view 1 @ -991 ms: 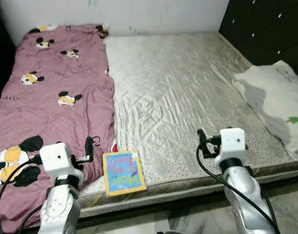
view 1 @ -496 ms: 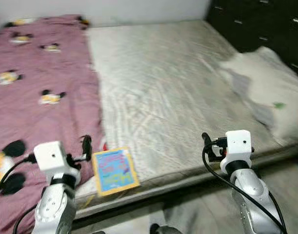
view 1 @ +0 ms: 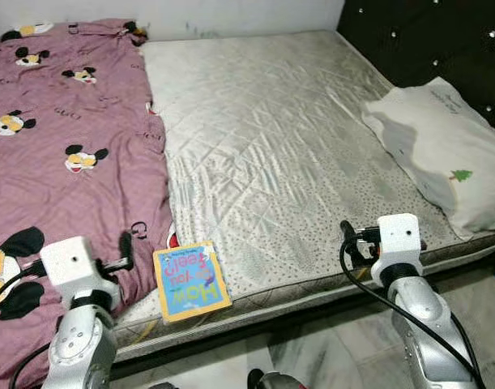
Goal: Clean up the room
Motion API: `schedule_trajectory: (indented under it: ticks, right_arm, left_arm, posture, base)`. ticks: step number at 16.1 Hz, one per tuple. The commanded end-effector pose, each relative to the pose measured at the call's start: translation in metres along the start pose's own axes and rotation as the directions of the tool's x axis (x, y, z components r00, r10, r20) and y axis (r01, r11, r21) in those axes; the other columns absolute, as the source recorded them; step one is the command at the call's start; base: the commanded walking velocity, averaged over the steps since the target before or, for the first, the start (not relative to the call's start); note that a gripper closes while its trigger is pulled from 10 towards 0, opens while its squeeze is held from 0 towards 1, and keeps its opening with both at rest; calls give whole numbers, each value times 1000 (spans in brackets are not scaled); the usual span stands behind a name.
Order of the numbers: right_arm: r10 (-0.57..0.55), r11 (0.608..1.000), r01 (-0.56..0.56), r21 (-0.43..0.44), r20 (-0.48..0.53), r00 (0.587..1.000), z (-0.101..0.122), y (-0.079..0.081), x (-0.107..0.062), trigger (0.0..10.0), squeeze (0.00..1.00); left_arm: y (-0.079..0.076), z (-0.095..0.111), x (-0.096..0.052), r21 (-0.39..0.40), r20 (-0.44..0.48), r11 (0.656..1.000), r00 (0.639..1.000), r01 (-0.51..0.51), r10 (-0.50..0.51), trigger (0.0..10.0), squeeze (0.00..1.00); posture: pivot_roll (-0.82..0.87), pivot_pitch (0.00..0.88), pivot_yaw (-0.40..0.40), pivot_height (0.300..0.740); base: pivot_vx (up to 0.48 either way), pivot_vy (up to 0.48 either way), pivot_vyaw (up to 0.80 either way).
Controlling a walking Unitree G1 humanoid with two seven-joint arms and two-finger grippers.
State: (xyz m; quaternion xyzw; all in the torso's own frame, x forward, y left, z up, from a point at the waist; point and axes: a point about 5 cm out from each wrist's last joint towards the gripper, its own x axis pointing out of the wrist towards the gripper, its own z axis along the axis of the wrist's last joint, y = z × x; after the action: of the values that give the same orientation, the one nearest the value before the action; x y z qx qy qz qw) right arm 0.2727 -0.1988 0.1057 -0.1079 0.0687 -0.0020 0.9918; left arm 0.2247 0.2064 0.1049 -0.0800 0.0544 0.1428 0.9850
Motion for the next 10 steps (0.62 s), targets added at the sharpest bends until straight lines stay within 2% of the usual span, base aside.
schedule_trajectory:
  ticks: [1,5,10]
  right_arm:
    - [-6,1000,6,-1,-12,1000,-2,-4,0,10000,0]
    - [3,1000,-3,5,-9,1000,-1,0,2,10000,0]
    - [0,1000,0,21,-3,1000,-1,0,5,10000,0]
  left_arm:
    - [1,-5,-2,-6,-25,1000,1000,-10,10,10000,0]
    - [-13,1,5,-82,1,995,999,51,-51,10000,0]
    - [-23,2,7,-101,7,991,996,92,-92,10000,0]
  posture:
    - [-63,162,-49,740]
    - [-63,161,-49,740]
    - [-63,147,-45,740]
  base:
    - [0,0,0]
    - [0,0,0]
    - [0,480,0]
